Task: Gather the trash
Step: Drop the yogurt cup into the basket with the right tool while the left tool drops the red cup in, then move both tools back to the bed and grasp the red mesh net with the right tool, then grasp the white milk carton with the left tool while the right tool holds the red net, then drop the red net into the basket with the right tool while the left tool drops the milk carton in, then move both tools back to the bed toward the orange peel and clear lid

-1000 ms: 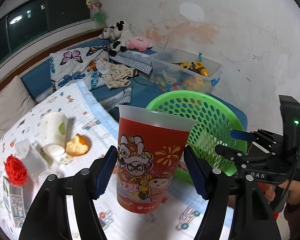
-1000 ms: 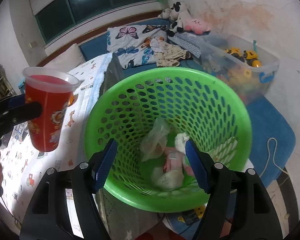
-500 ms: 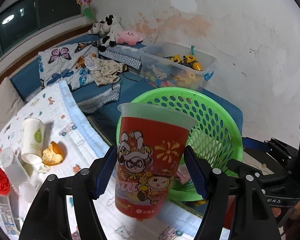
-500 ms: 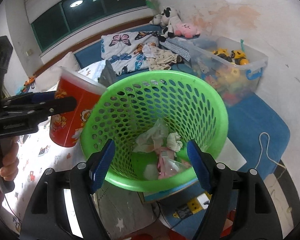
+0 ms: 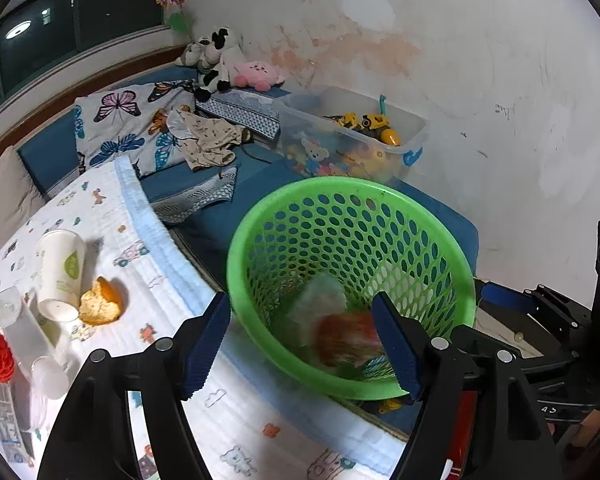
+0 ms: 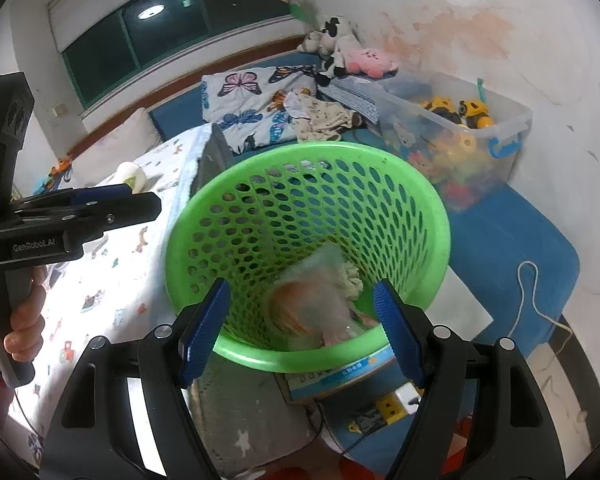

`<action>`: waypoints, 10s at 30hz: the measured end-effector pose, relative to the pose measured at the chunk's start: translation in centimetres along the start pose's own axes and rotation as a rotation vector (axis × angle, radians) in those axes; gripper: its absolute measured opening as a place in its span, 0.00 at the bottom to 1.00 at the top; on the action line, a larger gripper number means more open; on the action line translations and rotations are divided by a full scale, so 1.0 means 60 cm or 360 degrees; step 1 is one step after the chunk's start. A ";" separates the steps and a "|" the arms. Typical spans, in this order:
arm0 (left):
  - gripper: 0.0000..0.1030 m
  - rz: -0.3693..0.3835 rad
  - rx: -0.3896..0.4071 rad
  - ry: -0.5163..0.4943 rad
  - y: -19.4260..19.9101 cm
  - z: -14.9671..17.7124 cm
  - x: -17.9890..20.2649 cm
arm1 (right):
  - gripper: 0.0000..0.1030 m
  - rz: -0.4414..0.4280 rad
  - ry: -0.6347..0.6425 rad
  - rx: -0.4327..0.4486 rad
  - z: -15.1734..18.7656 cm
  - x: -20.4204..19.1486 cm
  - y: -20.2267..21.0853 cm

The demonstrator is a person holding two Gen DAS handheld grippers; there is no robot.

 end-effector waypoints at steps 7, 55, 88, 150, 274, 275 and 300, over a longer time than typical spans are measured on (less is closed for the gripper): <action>0.68 -0.0107 0.0051 0.0063 0.056 0.024 -0.053 | 0.72 -0.0069 0.0076 0.0006 -0.008 -0.052 -0.001; 0.74 -0.0743 0.0042 0.0690 0.332 0.294 -0.513 | 0.63 -0.0709 0.0755 -0.0067 -0.095 -0.645 -0.126; 0.85 -0.0498 -0.0099 0.0530 0.223 0.249 -0.527 | 0.36 -0.0733 0.0697 -0.0054 -0.124 -0.635 -0.144; 0.70 -0.0605 -0.0019 0.1053 0.218 0.253 -0.521 | 0.37 -0.0517 0.0437 0.0022 -0.096 -0.390 -0.063; 0.85 -0.0532 0.0161 0.0756 0.277 0.195 -0.418 | 0.68 -0.0419 0.0605 -0.0107 -0.099 -0.414 -0.140; 0.85 -0.0534 0.0164 0.0763 0.278 0.196 -0.424 | 0.68 -0.0418 0.0616 -0.0115 -0.102 -0.421 -0.151; 0.85 -0.0516 0.0126 0.0990 0.227 0.184 -0.533 | 0.53 -0.0295 0.0748 -0.0249 -0.091 -0.461 -0.315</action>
Point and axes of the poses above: each gripper's, at about its wrist camera, not at the fingertips, and y roughly against the way its jaws point, x to its right, z to its underside, the point moved 6 cm from there along -y, roughly the way its jaws point, and after that the axes turned 6 degrees about z, right-handed, at the moved point
